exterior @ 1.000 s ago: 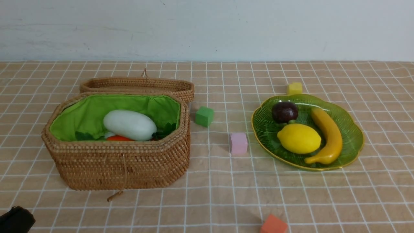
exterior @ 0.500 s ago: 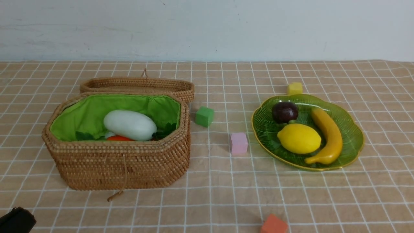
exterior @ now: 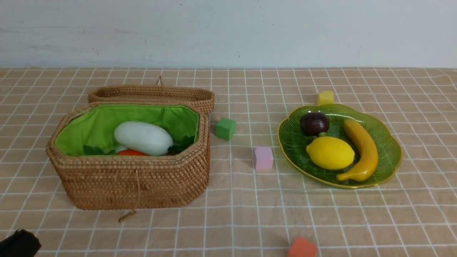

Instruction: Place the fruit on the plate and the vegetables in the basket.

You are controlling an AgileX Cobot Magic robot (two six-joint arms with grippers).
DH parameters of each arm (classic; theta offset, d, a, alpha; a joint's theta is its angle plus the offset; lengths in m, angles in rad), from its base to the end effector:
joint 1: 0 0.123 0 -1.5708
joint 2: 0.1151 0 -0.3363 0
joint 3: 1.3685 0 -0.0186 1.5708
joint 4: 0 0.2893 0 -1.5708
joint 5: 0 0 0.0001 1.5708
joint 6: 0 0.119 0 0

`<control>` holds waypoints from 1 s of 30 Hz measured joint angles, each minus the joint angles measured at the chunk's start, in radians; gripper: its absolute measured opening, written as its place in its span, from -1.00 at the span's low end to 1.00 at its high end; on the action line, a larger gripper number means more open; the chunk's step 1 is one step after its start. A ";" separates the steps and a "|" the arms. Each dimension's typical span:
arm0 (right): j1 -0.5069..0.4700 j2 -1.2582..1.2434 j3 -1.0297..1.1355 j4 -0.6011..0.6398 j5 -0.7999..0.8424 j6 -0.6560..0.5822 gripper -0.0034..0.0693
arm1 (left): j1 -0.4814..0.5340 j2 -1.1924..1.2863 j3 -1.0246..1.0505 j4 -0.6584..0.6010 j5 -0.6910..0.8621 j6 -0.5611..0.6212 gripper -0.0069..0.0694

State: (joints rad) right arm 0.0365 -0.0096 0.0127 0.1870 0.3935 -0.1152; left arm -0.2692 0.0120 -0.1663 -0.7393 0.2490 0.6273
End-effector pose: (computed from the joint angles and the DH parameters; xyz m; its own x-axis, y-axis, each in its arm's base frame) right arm 0.0652 0.0109 0.1657 -0.3039 0.0466 -0.9516 -0.0870 0.9933 0.0764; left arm 0.0526 -0.0351 0.2593 0.0128 -0.1020 -0.9947 0.4253 0.9009 -0.0869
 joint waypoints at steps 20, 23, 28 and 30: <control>0.000 0.000 0.001 0.004 0.000 0.000 -0.92 | 0.000 0.000 0.015 0.059 -0.010 -0.004 -0.82; 0.000 0.000 0.001 0.008 -0.001 0.000 -0.91 | 0.050 0.000 0.019 0.206 -0.024 -0.157 -0.85; 0.000 0.000 0.001 0.009 -0.001 0.000 -0.91 | 0.196 -0.021 0.048 0.496 -0.026 -0.652 -0.85; 0.000 0.000 0.001 0.009 -0.001 0.001 -0.90 | 0.230 -0.021 0.123 0.641 -0.021 -0.886 -0.85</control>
State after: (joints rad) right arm 0.0365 -0.0096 0.0135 0.1957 0.3927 -0.1140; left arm -0.0391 -0.0093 -0.0430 -0.0985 0.2281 -0.2586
